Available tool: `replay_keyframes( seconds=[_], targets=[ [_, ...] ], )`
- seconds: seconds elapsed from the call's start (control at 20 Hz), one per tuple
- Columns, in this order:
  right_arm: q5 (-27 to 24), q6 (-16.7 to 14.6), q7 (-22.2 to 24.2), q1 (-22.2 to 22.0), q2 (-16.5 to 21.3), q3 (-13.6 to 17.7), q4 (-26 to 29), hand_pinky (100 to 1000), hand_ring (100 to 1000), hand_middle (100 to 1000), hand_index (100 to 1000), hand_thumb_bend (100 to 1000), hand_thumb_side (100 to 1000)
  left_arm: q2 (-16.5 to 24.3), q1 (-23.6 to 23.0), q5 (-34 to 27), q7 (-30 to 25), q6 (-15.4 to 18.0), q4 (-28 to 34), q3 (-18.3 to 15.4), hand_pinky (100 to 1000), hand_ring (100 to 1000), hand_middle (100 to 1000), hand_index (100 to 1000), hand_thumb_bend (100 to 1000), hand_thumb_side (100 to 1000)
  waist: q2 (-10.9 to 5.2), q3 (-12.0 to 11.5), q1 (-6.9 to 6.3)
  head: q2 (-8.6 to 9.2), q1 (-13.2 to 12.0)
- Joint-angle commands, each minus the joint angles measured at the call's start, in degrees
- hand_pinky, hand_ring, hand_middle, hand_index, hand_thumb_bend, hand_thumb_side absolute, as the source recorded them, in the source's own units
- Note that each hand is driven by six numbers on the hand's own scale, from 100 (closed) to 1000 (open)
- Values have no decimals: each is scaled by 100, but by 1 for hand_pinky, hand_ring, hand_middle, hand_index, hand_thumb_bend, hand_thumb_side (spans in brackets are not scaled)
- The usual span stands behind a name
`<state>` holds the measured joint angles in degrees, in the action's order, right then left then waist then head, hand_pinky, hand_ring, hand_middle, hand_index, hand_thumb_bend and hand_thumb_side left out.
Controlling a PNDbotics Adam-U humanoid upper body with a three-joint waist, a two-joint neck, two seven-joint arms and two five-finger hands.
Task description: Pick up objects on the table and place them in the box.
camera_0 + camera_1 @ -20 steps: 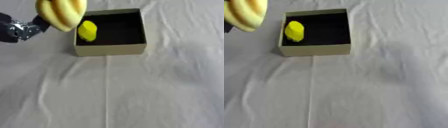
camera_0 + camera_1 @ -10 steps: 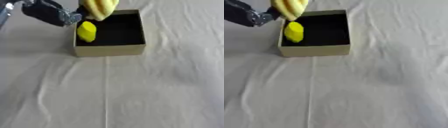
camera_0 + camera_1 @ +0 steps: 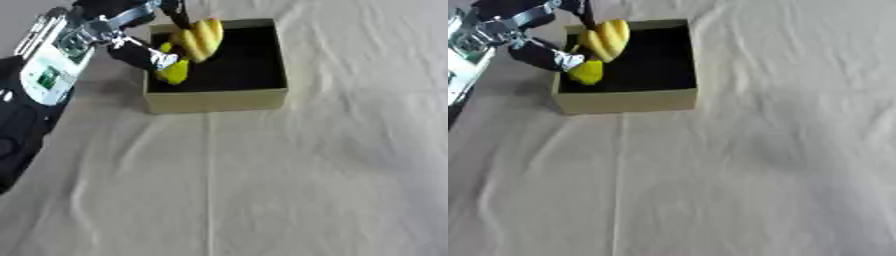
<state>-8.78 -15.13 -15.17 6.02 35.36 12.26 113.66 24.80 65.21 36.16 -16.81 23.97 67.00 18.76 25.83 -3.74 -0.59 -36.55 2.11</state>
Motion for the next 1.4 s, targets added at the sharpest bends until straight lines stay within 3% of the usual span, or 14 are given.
replay_keyframes(
  seconds=[0.05, 0.15, 0.2, 0.35, 0.45, 0.6, 0.7, 0.9, 1.0, 1.1, 1.2, 1.4],
  targets=[
    [-56, -2, 6, 35, 85, 49, 93, 914, 768, 416, 720, 100, 582, 8, 133, 166, 58, 133, -102, -103, 750, 721, 659, 714, 100, 100, -117, 16, 13, 67, -11],
    [-59, -13, 1, 34, 88, 51, 93, 914, 767, 416, 720, 100, 582, -16, 132, 226, 58, 204, -119, -108, 803, 799, 754, 811, 100, 100, -120, 10, 20, 61, -11],
    [-59, -14, 1, 32, 85, 50, 93, 914, 767, 415, 719, 100, 582, -25, 136, 264, 50, 235, -119, -112, 838, 843, 797, 864, 142, 100, -122, 4, 24, 59, -12],
    [-50, 0, 7, 12, 62, 44, 93, 914, 767, 415, 719, 100, 584, -9, 146, 484, 123, 313, -45, -141, 882, 887, 830, 948, 241, 119, -126, -16, 37, 43, -5],
    [-41, 8, 3, -3, 49, 46, 93, 915, 767, 417, 719, 100, 583, 12, 144, 664, 291, 273, -4, -168, 888, 895, 834, 951, 314, 221, -131, -26, 42, 34, -3],
    [-29, 28, 2, -25, 26, 47, 93, 915, 767, 417, 719, 100, 585, 34, 135, 873, 543, 177, 39, -194, 888, 897, 836, 953, 334, 259, -140, -40, 45, 23, -1],
    [-27, 53, 2, -35, 6, 48, 93, 916, 767, 417, 718, 100, 585, 39, 137, 933, 640, 129, 50, -205, 888, 897, 837, 954, 330, 261, -149, -49, 42, 11, -4],
    [-25, 72, 22, -59, -30, 52, 93, 919, 770, 420, 721, 100, 584, 44, 121, 737, 685, 71, 189, -259, 880, 887, 829, 939, 236, 237, -166, -66, 46, 16, 2],
    [-27, 56, 26, -72, -26, 60, 93, 919, 770, 421, 721, 100, 584, 95, 90, 461, 696, -19, 443, -304, 869, 870, 818, 913, 104, 145, -175, -82, 48, 7, 14],
    [-25, 24, 11, -82, -8, 78, 93, 919, 771, 423, 722, 100, 582, 215, 1, -51, 738, -174, 982, -384, 868, 859, 814, 898, 100, 101, -183, -106, 48, 4, 34],
    [-12, -33, -26, -98, 16, 110, 93, 916, 769, 426, 722, 100, 580, 421, -158, -703, 835, -487, 1738, -541, 856, 833, 792, 873, 100, 100, -188, -140, 46, 3, 74],
    [51, -201, -164, -148, 40, 180, 93, 912, 766, 431, 722, 100, 577, 1008, -770, -2146, 1312, -1157, 3605, -970, 841, 807, 771, 833, 100, 201, -196, -222, 50, -1, 183]
  ],
)
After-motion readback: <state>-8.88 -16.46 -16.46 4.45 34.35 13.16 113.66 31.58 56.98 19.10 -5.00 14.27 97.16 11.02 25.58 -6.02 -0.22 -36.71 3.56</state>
